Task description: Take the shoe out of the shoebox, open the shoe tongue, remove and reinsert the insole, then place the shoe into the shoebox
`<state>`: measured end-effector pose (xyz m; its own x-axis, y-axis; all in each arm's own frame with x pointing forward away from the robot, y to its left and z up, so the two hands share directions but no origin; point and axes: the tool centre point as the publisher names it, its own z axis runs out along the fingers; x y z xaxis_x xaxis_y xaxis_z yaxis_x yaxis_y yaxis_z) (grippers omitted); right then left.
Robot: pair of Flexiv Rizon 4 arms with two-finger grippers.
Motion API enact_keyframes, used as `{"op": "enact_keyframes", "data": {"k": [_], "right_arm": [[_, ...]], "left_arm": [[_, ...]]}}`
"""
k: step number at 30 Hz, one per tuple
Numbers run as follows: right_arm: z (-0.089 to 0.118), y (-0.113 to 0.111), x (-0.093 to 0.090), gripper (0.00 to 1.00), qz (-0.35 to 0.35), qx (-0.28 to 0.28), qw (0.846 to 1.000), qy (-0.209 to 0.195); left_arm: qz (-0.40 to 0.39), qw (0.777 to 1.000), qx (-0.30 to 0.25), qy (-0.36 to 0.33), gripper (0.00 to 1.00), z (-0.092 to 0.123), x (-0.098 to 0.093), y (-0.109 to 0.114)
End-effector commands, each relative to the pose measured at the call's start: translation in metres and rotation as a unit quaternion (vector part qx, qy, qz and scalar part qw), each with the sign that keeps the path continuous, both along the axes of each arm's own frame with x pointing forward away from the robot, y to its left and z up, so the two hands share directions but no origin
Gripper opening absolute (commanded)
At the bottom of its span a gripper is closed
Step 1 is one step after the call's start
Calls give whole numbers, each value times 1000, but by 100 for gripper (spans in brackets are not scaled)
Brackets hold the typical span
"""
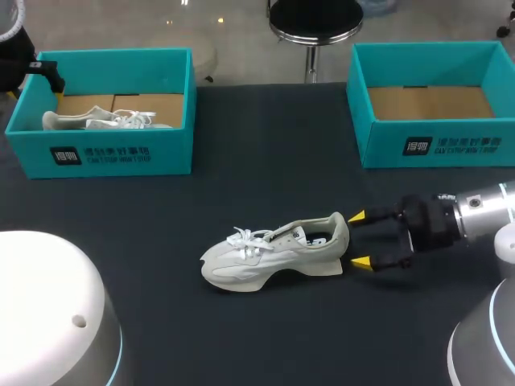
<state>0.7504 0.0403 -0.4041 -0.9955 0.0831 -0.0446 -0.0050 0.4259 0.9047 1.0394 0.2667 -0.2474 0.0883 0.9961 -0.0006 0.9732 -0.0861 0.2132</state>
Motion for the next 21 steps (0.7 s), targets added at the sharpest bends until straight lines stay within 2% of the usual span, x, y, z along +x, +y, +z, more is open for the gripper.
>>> {"op": "enact_keyframes", "data": {"k": [1,21], "right_arm": [[-3,7,2,100,4,1,1000,1],[-14,30,-4,100,21,14,1000,18]], "left_arm": [[0,1000,1,-1,100,0,-1,0],[0,1000,1,-1,100,0,-1,0]]}}
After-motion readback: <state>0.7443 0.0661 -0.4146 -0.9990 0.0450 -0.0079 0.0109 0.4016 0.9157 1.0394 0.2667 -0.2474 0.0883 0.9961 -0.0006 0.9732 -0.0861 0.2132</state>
